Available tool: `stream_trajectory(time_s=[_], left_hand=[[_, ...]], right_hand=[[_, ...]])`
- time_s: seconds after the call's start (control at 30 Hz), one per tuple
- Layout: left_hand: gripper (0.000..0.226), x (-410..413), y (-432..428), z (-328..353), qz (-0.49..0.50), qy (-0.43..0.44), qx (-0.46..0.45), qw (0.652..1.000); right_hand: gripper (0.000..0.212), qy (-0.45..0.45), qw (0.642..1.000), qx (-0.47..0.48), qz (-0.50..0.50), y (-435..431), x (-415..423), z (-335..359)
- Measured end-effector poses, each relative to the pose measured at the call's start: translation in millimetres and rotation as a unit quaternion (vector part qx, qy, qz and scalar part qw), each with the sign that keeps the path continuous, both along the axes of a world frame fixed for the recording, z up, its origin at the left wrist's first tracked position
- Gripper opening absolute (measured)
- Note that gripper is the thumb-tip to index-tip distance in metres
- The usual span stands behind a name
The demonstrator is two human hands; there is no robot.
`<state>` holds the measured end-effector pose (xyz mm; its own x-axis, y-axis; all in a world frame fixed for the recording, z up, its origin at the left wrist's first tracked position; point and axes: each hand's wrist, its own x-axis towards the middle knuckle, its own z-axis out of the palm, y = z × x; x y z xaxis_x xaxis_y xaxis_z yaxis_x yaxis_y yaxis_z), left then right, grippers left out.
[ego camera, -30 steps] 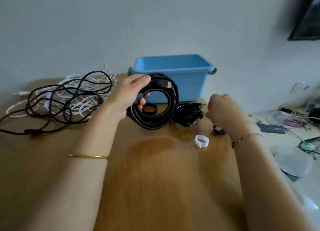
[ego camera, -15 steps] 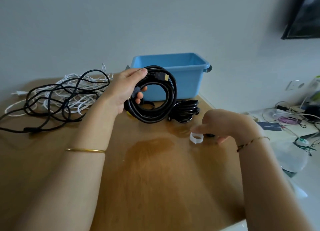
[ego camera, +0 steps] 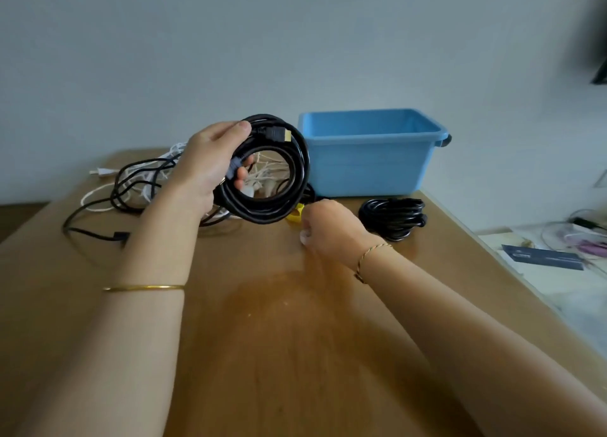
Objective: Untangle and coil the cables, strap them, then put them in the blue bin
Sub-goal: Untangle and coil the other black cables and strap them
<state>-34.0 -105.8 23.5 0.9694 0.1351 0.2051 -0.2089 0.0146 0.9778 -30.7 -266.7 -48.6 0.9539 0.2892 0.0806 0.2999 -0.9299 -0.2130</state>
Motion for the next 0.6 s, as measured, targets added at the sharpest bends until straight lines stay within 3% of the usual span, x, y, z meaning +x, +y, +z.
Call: stream_trajectory(time_s=[0.1,0.17,0.23,0.37,0.43,0.6], left_hand=[[0.014,4,19,-1,0.027,-0.006,0.003,1.0],[0.013,7,30,0,0.039,-0.009,-0.007,0.999],[0.012,8,36,0,0.046,-0.016,-0.001,0.999],[0.013,12,45,-2,0.049,-0.024,0.006,0.998],[0.012,14,49,-3,0.054,-0.021,0.002,0.998],[0.014,19,58,-5,0.054,-0.017,-0.004,0.998]], right_hand=[[0.017,0.034,0.999,-0.023,-0.004,-1,18,13],[0.01,0.002,1.0,-0.007,-0.023,-4,32,28],[0.026,-0.033,0.997,0.049,-0.054,-4,41,40],[0.048,-0.064,0.989,0.13,-0.01,19,54,36],[0.054,-0.059,0.995,0.08,0.015,33,61,27],[0.032,-0.081,0.995,-0.048,-0.043,45,71,19]])
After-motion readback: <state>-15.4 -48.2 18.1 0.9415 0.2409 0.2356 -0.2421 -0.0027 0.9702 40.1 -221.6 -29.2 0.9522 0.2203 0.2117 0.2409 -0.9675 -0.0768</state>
